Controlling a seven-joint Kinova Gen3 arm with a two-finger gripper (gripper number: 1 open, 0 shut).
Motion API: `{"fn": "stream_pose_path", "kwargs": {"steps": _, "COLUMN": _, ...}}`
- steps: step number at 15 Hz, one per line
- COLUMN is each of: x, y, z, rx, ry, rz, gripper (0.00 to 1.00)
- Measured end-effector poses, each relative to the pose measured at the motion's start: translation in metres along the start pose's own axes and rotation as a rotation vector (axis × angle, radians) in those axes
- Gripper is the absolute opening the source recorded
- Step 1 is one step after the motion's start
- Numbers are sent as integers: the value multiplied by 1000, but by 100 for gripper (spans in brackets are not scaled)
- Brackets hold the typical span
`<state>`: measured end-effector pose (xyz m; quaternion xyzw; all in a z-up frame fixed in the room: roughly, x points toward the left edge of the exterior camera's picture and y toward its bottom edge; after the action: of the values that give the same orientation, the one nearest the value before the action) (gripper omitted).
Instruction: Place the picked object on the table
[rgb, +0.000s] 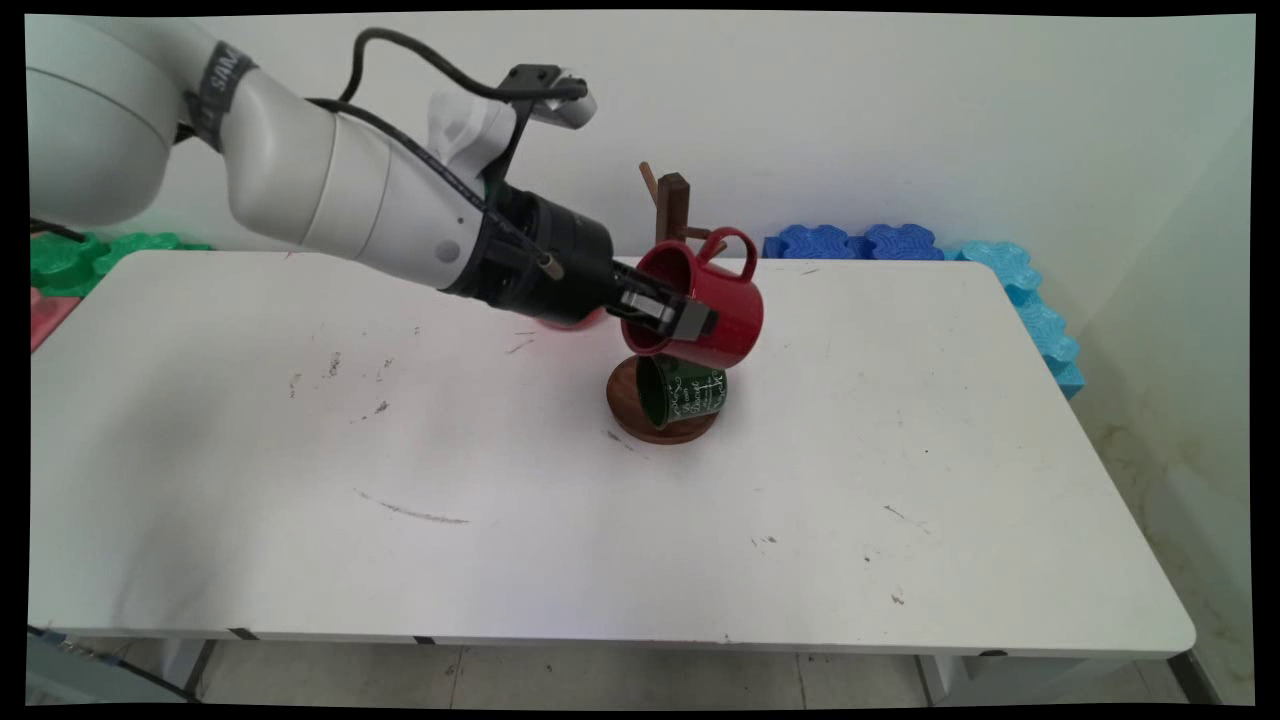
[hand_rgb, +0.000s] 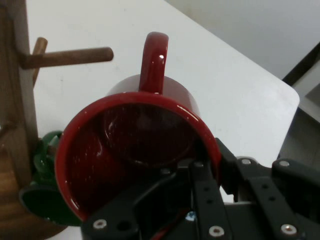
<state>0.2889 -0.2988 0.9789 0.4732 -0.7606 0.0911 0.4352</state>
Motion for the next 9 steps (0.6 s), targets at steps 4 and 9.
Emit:
{"fn": "stream_pose_path", "kwargs": {"steps": 4, "x": -5, "y": 1, "z": -10, "rx": 4, "ry": -26, "rz": 34, "gripper": 0}}
{"fn": "stream_pose_path", "kwargs": {"steps": 9, "x": -15, "y": -11, "z": -29, "rx": 34, "ry": -83, "rz": 94, "gripper": 0}}
